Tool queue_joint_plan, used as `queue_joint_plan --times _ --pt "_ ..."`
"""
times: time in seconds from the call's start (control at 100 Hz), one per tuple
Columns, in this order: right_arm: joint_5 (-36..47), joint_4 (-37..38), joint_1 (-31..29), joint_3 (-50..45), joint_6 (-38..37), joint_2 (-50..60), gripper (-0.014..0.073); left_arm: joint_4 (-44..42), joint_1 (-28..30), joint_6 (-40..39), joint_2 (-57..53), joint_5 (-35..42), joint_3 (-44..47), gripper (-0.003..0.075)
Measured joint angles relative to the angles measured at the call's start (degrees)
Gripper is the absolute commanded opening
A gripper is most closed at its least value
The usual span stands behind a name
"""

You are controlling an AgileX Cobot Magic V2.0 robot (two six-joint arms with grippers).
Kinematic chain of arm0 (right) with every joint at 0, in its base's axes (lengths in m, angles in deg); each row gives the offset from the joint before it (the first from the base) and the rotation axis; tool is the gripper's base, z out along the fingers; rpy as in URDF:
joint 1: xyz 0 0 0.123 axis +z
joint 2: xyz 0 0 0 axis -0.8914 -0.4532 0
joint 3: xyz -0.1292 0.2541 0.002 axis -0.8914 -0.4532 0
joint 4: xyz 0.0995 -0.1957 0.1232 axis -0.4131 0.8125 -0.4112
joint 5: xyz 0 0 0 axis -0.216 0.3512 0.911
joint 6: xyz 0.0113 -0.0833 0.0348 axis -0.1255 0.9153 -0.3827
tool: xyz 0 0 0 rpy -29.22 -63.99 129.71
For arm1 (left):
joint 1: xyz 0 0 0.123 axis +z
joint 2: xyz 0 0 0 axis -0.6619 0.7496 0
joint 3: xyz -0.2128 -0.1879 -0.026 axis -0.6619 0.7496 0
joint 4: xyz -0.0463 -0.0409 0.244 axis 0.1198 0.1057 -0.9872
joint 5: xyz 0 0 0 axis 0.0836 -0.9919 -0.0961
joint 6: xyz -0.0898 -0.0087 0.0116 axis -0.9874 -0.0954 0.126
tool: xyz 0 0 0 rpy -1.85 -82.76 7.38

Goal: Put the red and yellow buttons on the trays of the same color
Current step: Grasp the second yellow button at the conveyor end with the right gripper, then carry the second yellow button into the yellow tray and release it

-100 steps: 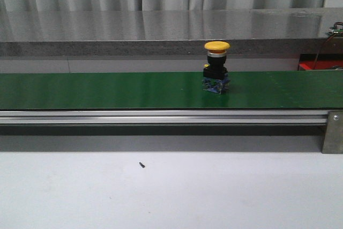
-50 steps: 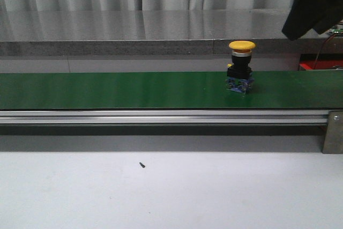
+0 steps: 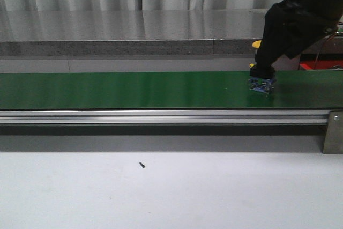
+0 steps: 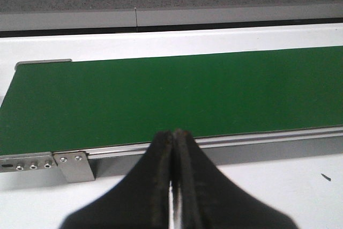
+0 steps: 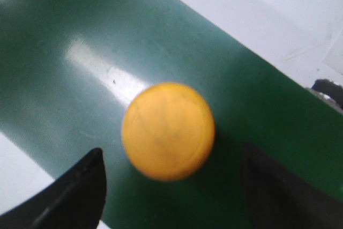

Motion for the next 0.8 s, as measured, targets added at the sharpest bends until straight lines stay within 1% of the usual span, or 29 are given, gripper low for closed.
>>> queue_joint_plan --times 0.08,0.13,0.2,0.21,0.22,0.27,0.28,0.37,0.62,0.8 --pt "0.46 -0.09 0.0 1.32 0.0 -1.39 0.0518 0.0 0.0 0.0 0.0 0.0 0.0 -0.002" --pt "0.59 -0.13 0.0 2.01 0.0 -2.18 0.0489 0.0 0.0 0.0 0.0 0.0 0.0 -0.002" --pt "0.68 -0.13 0.0 2.53 0.0 -2.99 0.0409 0.0 0.0 0.0 0.0 0.0 0.0 -0.002" --pt "0.68 -0.13 0.0 2.58 0.0 -3.13 0.0381 0.0 0.0 0.0 0.0 0.0 0.0 -0.002" --pt "0.68 -0.13 0.0 2.56 0.0 -3.11 0.0381 0.0 0.0 0.0 0.0 0.0 0.0 -0.002" --pt "0.68 -0.22 0.0 2.77 0.0 -3.51 0.0318 0.0 0.0 0.0 0.0 0.0 0.0 -0.002" --pt "0.68 -0.22 0.0 2.77 0.0 -3.51 0.0293 0.0 0.0 0.0 0.0 0.0 0.0 -0.002" --pt "0.68 -0.22 0.0 2.86 0.0 -3.61 0.0231 0.0 0.0 0.0 0.0 0.0 0.0 -0.002" --pt "-1.54 -0.22 -0.49 2.9 -1.12 -3.0 0.0227 0.0 0.0 0.0 0.0 0.0 0.0 -0.002" --pt "-5.49 -0.22 -4.89 2.9 -3.96 1.97 0.0227 0.0 0.0 0.0 0.0 0.0 0.0 -0.002"
